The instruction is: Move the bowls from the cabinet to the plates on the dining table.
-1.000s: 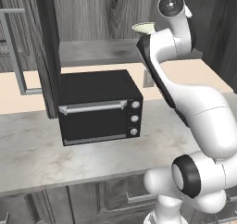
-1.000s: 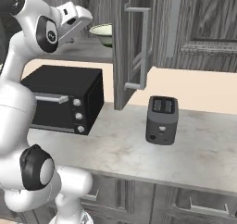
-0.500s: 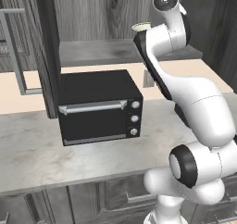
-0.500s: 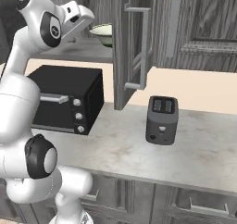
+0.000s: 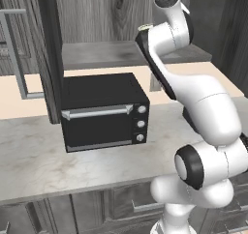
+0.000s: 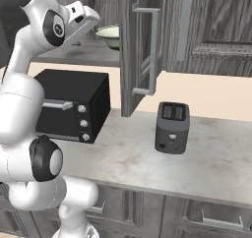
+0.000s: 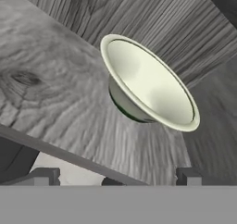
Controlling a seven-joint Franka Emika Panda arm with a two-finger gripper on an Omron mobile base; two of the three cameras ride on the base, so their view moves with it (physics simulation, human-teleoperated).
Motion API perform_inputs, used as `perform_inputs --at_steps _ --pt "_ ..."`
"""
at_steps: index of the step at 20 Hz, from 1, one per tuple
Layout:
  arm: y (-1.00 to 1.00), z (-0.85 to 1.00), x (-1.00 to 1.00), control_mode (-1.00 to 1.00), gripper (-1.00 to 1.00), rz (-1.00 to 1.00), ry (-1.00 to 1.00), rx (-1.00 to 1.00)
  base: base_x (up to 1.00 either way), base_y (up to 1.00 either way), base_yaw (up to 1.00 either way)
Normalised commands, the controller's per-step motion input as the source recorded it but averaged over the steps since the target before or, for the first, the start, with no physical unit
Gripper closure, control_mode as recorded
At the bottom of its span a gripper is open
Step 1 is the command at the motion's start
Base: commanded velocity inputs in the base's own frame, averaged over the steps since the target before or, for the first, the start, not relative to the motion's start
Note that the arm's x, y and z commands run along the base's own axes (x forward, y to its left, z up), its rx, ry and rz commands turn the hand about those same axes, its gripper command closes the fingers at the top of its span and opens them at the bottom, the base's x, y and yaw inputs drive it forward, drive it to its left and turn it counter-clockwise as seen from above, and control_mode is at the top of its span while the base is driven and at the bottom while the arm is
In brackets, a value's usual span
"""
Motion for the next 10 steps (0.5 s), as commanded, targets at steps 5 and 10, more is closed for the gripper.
perform_inputs --at_steps 5,10 --pt "0.00 -0.34 0.35 -1.00 -1.00 0.00 0.00 -0.05 0.00 0.00 0.00" --pt "0.03 0.06 0.12 -1.00 -1.00 0.00 0.00 -0.01 0.00 0.00 0.00"
